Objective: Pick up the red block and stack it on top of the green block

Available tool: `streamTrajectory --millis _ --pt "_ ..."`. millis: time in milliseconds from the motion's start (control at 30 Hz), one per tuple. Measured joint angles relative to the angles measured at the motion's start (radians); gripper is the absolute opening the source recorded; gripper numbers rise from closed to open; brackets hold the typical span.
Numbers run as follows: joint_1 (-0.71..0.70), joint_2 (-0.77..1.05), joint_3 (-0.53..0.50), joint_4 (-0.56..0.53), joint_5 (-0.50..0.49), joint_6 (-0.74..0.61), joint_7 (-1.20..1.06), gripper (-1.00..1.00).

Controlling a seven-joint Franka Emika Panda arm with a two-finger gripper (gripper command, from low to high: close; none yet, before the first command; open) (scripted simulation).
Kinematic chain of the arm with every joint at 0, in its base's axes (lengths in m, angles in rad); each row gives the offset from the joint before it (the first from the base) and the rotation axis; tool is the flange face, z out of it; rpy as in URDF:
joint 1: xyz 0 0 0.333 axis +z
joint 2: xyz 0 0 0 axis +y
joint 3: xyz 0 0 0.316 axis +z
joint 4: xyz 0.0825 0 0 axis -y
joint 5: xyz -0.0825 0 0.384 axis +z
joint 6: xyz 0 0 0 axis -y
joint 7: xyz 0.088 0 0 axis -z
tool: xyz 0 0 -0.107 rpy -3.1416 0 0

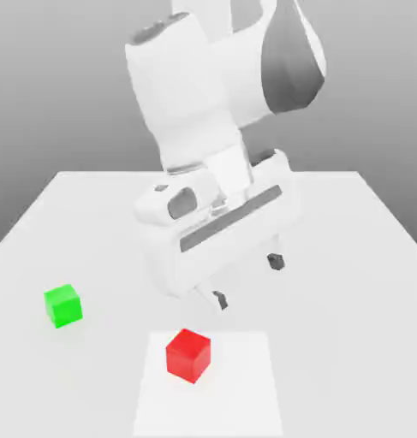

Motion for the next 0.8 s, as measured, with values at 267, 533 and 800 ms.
streamTrajectory --millis 267,533,800 --pt "0.0 0.111 -0.01 -0.103 -0.099 0.127 -0.146 0.0" --pt "-0.087 0.115 -0.045 -0.193 -0.451 0.253 -0.08 0.0" --pt "-0.097 0.215 0.017 -0.174 -0.347 0.343 -0.162 0.0"
